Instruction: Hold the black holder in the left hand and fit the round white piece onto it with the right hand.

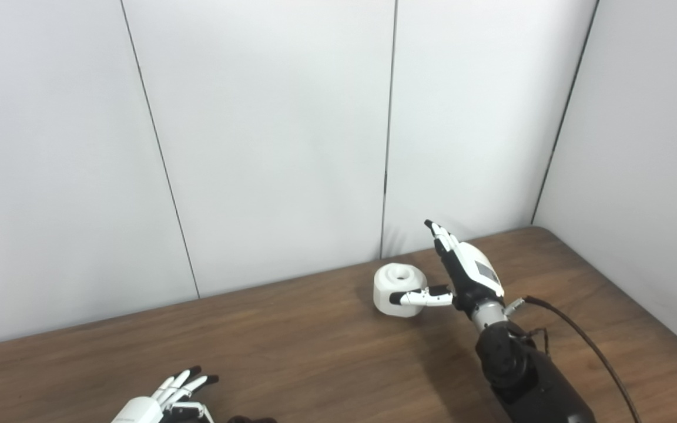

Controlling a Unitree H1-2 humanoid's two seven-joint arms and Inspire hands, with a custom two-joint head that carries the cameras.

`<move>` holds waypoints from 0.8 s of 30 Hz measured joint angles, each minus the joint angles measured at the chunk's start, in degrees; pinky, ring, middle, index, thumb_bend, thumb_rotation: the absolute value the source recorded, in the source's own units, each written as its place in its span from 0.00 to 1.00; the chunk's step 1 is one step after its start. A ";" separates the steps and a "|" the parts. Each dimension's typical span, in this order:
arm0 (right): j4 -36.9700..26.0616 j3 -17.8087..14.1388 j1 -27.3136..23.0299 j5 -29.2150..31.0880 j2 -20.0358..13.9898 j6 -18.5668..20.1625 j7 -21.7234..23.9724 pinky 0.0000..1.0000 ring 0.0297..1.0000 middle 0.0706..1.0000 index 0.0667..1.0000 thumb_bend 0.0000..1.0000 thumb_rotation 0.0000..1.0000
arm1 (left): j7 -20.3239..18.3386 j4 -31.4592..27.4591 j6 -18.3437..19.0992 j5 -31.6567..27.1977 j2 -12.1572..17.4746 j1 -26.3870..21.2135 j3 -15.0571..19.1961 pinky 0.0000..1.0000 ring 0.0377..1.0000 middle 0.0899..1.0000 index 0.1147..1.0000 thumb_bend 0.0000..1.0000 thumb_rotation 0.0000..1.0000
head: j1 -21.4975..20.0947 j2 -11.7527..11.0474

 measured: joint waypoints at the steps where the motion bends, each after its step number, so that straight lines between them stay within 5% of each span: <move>1: -0.13 -0.12 -0.02 0.41 0.00 -0.04 0.19 0.94 1.00 0.99 0.44 0.52 0.13 | 0.00 0.00 0.00 0.00 0.02 0.00 0.00 1.00 1.00 0.92 0.41 0.52 0.05 | 0.00 0.00; 20: -0.29 -1.25 0.16 3.70 0.47 -0.55 1.38 0.85 1.00 1.00 0.46 0.52 0.14 | 0.05 -0.28 0.03 0.00 0.02 0.21 0.05 1.00 1.00 0.91 0.41 0.52 0.05 | 0.18 0.26; 22: -0.56 -1.17 0.32 3.69 0.46 -0.55 1.66 0.81 1.00 1.00 0.69 0.75 0.23 | 0.05 -0.27 0.02 0.00 0.02 0.21 0.06 1.00 1.00 0.92 0.41 0.52 0.05 | 0.09 0.26; 24: -0.58 -0.83 0.37 3.61 0.34 -0.57 2.03 0.77 1.00 1.00 0.85 0.86 0.38 | 0.05 -0.27 0.02 0.00 0.02 0.21 0.06 1.00 1.00 0.92 0.41 0.52 0.05 | 0.09 0.35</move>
